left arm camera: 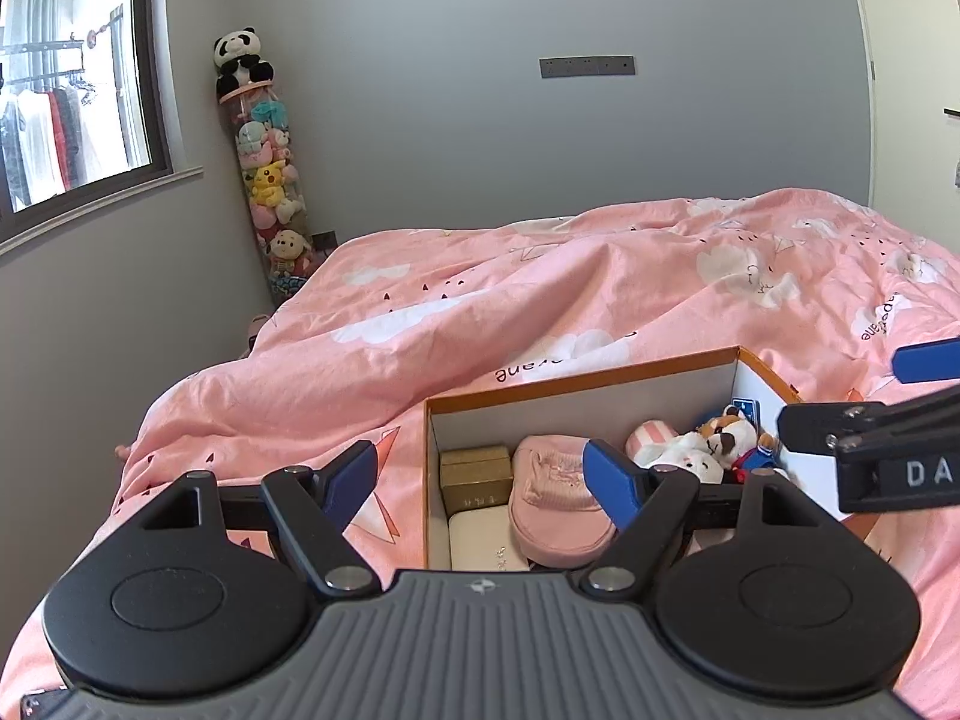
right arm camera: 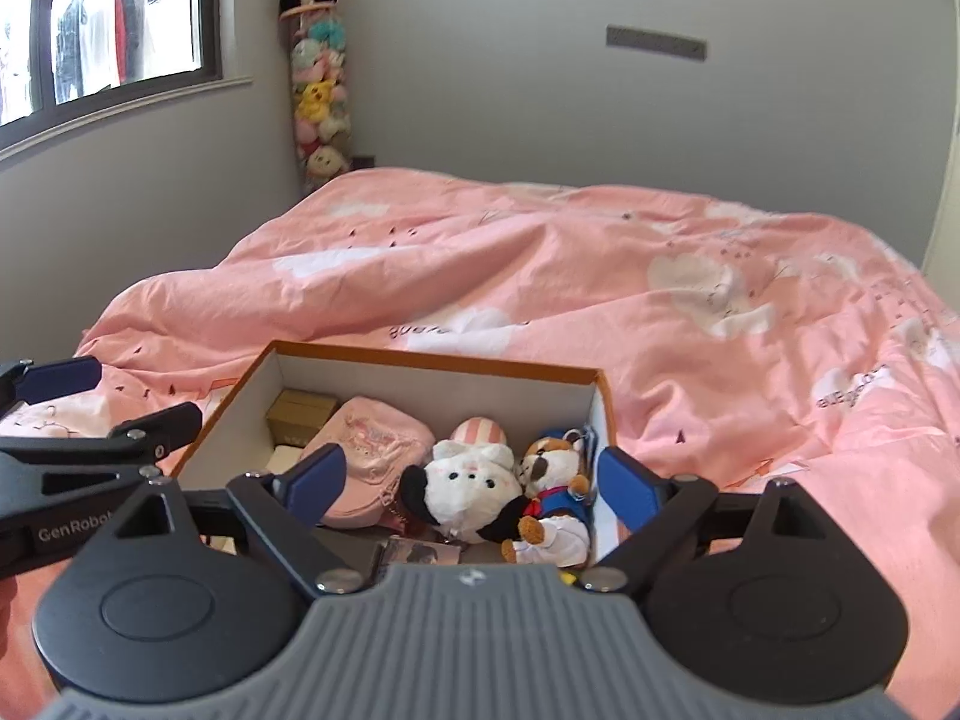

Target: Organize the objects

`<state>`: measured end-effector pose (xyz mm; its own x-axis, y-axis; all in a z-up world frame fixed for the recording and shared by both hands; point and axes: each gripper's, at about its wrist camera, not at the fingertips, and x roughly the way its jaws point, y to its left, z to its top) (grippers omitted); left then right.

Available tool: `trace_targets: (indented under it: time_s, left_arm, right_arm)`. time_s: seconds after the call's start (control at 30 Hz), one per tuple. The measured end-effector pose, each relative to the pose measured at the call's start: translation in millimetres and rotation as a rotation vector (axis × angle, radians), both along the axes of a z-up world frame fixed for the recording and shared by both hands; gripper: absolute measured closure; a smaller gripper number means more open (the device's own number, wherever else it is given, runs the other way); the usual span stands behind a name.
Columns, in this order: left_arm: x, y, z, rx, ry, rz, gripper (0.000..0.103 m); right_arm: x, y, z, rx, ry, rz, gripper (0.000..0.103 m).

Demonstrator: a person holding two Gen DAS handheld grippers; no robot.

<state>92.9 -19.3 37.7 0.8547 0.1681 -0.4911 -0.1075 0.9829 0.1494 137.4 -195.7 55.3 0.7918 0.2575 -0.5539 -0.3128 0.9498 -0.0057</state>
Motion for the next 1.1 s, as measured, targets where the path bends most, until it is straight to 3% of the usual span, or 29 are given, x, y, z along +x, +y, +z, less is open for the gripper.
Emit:
trace_targets:
  time_s: [0.3,0.47,0.67,1.1]
  left_arm:
    - [-2,4,-20,-0.039,0.072,-0.012,0.013]
    - [1,7,-34,-0.066,0.126,-0.005,0.013]
    - [2,9,-46,-0.067,0.166,-0.001,0.013]
    - [5,9,-52,-0.074,0.2,-0.003,0.013]
  right_arm:
    - [-21,-1,-21,0.009,-0.041,-0.056,0.011]
    - [-23,1,-34,-0.025,-0.023,-0.051,0.011]
    - [-18,-2,-50,0.009,0.032,-0.065,0.011]
    - [-17,5,-61,-0.033,0.043,-0.05,0.011]
